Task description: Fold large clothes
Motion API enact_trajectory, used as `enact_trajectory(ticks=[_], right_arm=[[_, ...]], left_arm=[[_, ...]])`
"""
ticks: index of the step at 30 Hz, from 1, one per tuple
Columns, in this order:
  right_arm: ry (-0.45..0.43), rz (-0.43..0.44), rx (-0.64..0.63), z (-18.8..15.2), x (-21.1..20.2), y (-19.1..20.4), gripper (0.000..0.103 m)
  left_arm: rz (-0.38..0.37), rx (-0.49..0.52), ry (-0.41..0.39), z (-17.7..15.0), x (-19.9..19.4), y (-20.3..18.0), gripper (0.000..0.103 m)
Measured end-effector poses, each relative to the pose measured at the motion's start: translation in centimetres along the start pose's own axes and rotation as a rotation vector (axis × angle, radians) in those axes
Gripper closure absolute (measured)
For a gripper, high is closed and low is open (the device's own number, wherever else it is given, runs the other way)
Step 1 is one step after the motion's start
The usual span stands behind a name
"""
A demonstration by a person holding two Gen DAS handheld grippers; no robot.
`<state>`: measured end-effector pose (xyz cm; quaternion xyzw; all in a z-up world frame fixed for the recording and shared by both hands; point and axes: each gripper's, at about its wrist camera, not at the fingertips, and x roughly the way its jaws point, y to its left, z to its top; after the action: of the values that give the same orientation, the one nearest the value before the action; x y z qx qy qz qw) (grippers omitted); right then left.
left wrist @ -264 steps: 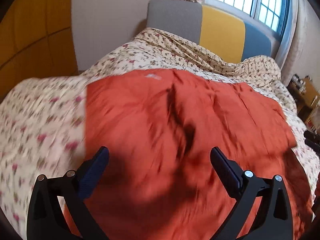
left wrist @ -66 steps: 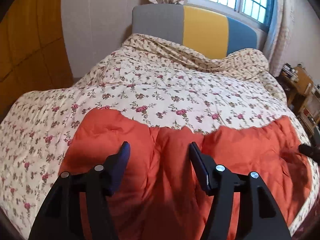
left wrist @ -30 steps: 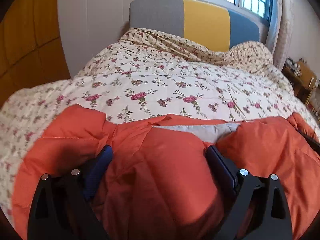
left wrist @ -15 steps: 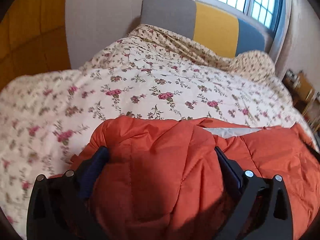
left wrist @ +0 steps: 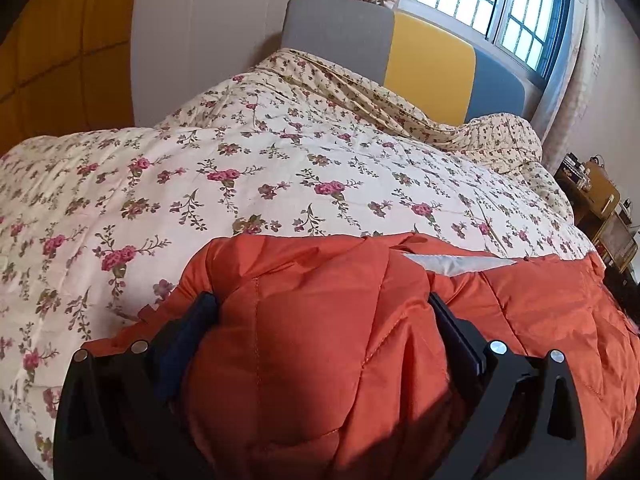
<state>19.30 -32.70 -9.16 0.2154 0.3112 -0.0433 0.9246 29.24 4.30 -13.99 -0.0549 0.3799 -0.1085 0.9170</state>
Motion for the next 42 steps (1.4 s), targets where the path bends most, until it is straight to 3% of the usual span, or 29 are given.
enact_trajectory(ticks=[4,10,13,18,24,27,32,35,38,42], right_arm=[[0.044,0.019,0.124,-0.5,2.4,-2.7,0.050],[0.090,-0.069,0.075,-0.1,2.5,-1.8,0.047],[0.080,-0.099,0.042,-0.2,0.0,-0.1,0.040],[0.042,-0.007,-0.053,-2.3,-5.4,3.8,0.040],[0.076,0.046,-0.129,-7.7,-9.7,7.8,0.042],[0.085,0.058,-0.145,-10.0,-11.2,9.3,0.051],[0.043,0.140,-0.238,-13.1,-13.5,12.4,0.080],[0.052,0.161,-0.271,-14.3,-13.3,13.6,0.088],[0.080,0.180,-0.270,-14.9,-12.7,14.2,0.091],[0.126,0.161,-0.287,-15.6,-11.4,14.6,0.092]], left_arm=[[0.005,0.005,-0.003,0.0,-0.1,-0.2,0.003],[0.065,0.030,0.013,0.1,-0.8,-1.0,0.003],[0.099,0.033,0.007,-0.2,-2.9,-1.6,0.003],[0.030,-0.102,-0.106,-3.4,-9.3,-0.9,0.003],[0.030,-0.242,-0.160,-8.8,-14.6,0.7,0.003],[0.017,-0.275,-0.162,-10.9,-16.3,1.1,0.003],[0.037,-0.322,-0.187,-14.1,-18.4,1.8,0.003],[0.026,-0.357,-0.160,-15.4,-18.2,2.2,0.005],[-0.005,-0.382,-0.125,-16.1,-17.8,2.3,0.020],[-0.057,-0.408,-0.109,-16.4,-17.1,2.2,0.020]])
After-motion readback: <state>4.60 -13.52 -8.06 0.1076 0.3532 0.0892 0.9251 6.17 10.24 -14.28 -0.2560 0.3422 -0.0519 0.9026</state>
